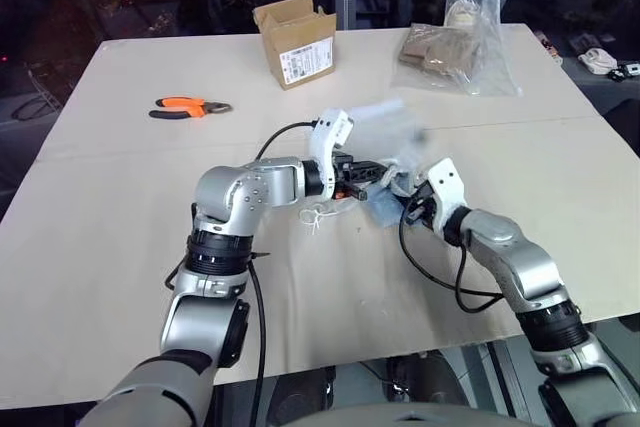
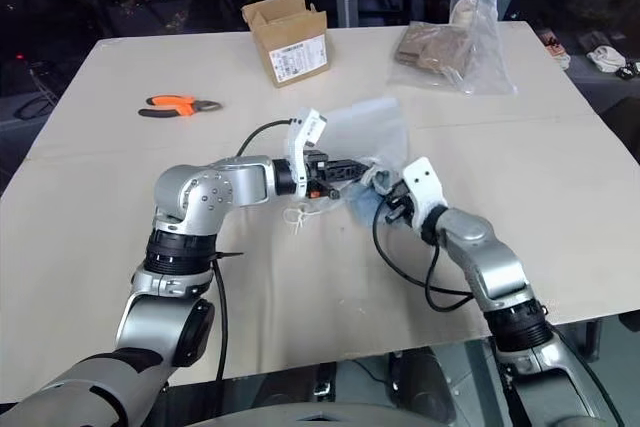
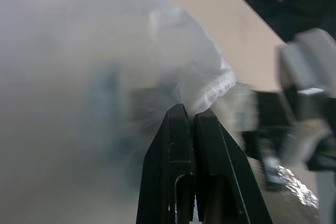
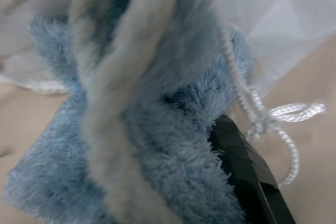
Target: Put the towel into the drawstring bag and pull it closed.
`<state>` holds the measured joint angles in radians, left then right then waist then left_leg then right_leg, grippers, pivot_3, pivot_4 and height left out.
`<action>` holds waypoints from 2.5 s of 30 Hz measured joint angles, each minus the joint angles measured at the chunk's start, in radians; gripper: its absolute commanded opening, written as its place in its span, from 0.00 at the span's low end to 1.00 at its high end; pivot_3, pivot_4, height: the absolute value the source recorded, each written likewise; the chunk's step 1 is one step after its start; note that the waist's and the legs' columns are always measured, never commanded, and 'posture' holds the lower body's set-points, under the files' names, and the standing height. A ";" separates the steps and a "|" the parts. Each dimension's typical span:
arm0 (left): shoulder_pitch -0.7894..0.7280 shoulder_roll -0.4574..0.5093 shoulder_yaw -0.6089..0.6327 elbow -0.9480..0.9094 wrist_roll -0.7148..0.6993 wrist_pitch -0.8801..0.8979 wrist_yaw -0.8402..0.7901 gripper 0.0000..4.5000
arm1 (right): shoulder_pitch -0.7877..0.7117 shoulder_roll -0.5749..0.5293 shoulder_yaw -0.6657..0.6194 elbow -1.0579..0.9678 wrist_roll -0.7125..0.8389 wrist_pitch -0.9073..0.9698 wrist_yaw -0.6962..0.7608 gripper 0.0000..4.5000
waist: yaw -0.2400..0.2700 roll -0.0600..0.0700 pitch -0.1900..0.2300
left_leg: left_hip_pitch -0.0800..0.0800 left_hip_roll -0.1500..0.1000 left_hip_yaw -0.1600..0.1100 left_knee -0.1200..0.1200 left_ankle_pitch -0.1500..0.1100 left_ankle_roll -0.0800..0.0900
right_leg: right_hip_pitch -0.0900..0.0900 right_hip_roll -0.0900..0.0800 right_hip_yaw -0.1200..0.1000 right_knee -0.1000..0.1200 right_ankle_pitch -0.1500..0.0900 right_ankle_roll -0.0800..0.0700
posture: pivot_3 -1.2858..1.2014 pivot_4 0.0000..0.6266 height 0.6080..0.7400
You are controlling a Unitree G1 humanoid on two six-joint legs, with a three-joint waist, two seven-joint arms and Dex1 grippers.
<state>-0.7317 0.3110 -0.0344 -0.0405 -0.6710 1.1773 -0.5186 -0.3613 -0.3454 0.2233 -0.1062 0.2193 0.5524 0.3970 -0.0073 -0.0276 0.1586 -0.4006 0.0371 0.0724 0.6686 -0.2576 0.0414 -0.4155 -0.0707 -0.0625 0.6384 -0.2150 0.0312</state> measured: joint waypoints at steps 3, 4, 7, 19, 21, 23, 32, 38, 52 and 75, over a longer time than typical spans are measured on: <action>0.008 0.001 0.017 -0.009 -0.001 0.016 0.001 0.00 | -0.007 0.002 0.018 0.008 -0.046 -0.017 0.000 0.01 | 0.000 0.000 0.000 | 0.000 0.000 0.000 0.000 0.000 0.000 | 0.000 0.000 0.000 0.001 0.000 0.000 | 0.52 0.24 1.00; 0.008 0.002 0.026 -0.013 -0.002 0.018 0.001 0.00 | -0.008 0.013 0.013 0.011 -0.051 -0.014 -0.001 0.01 | -0.001 0.000 0.000 | 0.001 0.000 -0.001 0.000 0.000 0.000 | 0.000 0.000 0.000 0.001 0.000 0.000 | 0.52 0.24 1.00; 0.010 0.006 0.028 -0.031 -0.005 0.018 -0.008 0.00 | -0.006 0.109 -0.061 0.014 0.038 0.051 0.000 0.01 | -0.003 0.000 0.000 | 0.002 0.001 -0.001 0.000 0.000 0.000 | 0.000 0.001 -0.001 0.003 0.000 0.000 | 0.52 0.24 1.00; 0.010 0.009 0.043 -0.067 -0.078 0.047 -0.047 0.00 | -0.053 0.315 -0.227 -0.011 0.336 0.263 -0.042 0.01 | -0.005 0.001 0.001 | 0.001 0.000 -0.001 0.000 -0.002 0.004 | 0.000 0.000 0.000 0.002 0.000 -0.001 | 0.52 0.24 1.00; 0.010 0.011 0.045 -0.067 -0.081 0.054 -0.047 0.00 | -0.059 0.318 -0.225 -0.005 0.330 0.247 -0.042 0.01 | -0.005 0.001 0.001 | 0.001 0.000 -0.001 0.000 -0.002 0.004 | 0.000 0.001 0.000 0.002 0.000 -0.001 | 0.52 0.24 1.00; 0.013 0.029 0.061 -0.068 -0.096 0.070 -0.048 0.00 | -0.061 0.361 -0.294 0.009 0.376 0.227 -0.054 0.01 | -0.006 0.001 0.001 | 0.001 0.001 -0.002 -0.001 -0.002 0.003 | 0.000 0.001 -0.001 0.003 0.000 -0.001 | 0.52 0.24 1.00; 0.030 0.098 0.159 -0.065 -0.139 0.161 -0.032 0.00 | -0.052 0.371 -0.428 0.011 0.503 0.213 -0.055 0.01 | -0.006 0.002 0.001 | 0.001 0.001 -0.002 -0.001 -0.002 0.004 | 0.000 0.000 -0.001 0.003 0.000 -0.001 | 0.52 0.24 1.00; -0.021 0.053 0.223 -0.048 -0.233 0.291 -0.033 0.00 | -0.053 0.365 -0.412 0.010 0.499 0.201 -0.078 0.01 | -0.004 0.002 0.001 | 0.001 0.000 -0.002 0.000 -0.002 0.004 | 0.000 0.000 -0.001 0.003 0.000 -0.001 | 0.52 0.24 1.00; -0.108 -0.064 0.230 -0.014 -0.257 0.331 0.052 0.00 | -0.077 0.328 -0.117 0.086 0.109 -0.157 -0.056 0.01 | -0.009 0.001 0.002 | 0.001 0.001 -0.001 -0.002 0.001 -0.001 | -0.002 0.002 0.005 0.003 0.000 -0.001 | 0.52 0.24 1.00; 0.031 -0.068 0.236 -0.045 -0.250 0.335 0.082 0.00 | 0.006 0.322 -0.196 0.045 0.286 0.033 -0.098 0.71 | -0.007 0.001 0.002 | 0.000 0.000 -0.001 -0.002 0.000 -0.001 | -0.003 0.001 0.006 0.002 0.000 -0.001 | 0.52 0.24 1.00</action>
<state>-0.7002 0.2428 0.2011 -0.0858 -0.9208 1.5124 -0.4368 -0.3554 -0.0233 0.0272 -0.0613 0.5056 0.5851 0.2990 -0.0141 -0.0265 0.1610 -0.4006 0.0372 0.0714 0.6664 -0.2573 0.0409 -0.4184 -0.0699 -0.0568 0.6408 -0.2147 0.0303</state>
